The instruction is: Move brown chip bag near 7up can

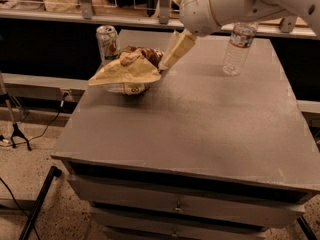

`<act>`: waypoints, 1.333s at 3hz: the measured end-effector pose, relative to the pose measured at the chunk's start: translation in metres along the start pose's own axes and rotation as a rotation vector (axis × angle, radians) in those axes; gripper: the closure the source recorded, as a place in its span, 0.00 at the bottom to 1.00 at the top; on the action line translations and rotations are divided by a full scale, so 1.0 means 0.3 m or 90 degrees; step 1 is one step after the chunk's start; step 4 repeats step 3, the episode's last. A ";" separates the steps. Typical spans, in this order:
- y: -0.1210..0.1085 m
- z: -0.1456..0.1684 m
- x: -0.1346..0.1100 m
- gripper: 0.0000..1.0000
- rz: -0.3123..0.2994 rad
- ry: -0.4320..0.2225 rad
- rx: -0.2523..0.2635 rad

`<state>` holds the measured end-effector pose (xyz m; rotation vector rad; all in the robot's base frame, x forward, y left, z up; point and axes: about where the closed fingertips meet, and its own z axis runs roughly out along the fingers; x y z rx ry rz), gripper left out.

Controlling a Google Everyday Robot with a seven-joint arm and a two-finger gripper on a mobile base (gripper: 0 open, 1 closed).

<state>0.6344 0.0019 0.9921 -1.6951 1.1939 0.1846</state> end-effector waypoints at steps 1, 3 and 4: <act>0.058 -0.069 0.043 0.00 0.034 0.038 -0.014; 0.066 -0.115 0.122 0.00 0.091 0.165 -0.010; 0.066 -0.115 0.122 0.00 0.091 0.165 -0.010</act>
Offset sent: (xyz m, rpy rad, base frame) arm -0.0098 -0.0692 -0.0272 -0.2899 0.2079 -0.3915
